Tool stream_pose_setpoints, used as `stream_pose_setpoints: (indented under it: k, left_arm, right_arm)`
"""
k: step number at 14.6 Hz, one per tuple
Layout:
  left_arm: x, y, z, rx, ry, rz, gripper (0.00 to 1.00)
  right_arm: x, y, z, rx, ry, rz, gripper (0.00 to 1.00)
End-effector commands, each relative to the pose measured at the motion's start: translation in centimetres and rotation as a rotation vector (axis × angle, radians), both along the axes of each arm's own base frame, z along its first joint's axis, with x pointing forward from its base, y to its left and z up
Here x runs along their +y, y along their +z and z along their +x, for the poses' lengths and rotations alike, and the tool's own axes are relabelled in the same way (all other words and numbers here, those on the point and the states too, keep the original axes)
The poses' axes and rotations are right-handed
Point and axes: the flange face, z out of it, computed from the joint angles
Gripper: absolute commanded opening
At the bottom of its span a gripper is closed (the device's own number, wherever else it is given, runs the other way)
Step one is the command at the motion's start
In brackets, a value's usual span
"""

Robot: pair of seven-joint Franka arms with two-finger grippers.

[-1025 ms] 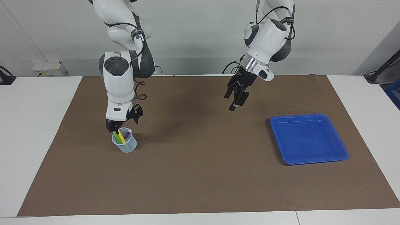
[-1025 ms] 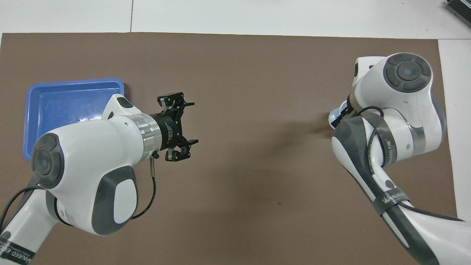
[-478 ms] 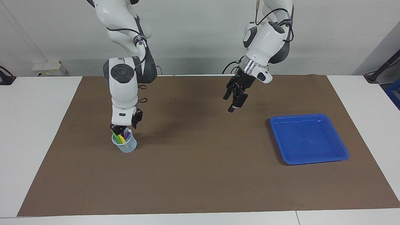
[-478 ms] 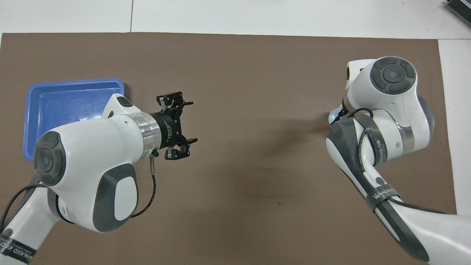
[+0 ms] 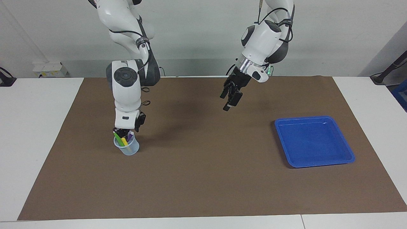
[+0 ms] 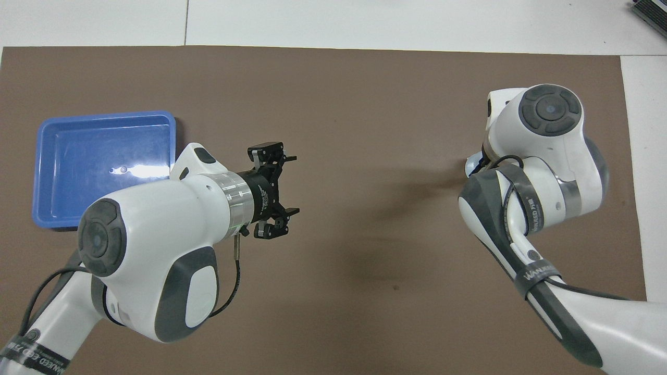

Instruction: Right arm passes pens to left for tray arrangement

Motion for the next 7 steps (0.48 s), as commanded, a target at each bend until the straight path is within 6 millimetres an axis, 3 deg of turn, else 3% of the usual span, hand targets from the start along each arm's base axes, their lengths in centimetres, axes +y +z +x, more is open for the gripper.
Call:
stream_pose_setpoints:
  k: [1, 7]
  left_arm:
    - [0.21, -0.32, -0.38, 0.003, 0.013, -0.016, 1.00]
    - [0.75, -0.22, 0.08, -0.010, 0.030, -0.021, 1.00]
  right_arm:
    - [-0.12, -0.40, -0.08, -0.006, 0.031, -0.013, 0.50]
    - [-0.12, -0.57, -0.14, -0.006, 0.029, -0.012, 0.40]
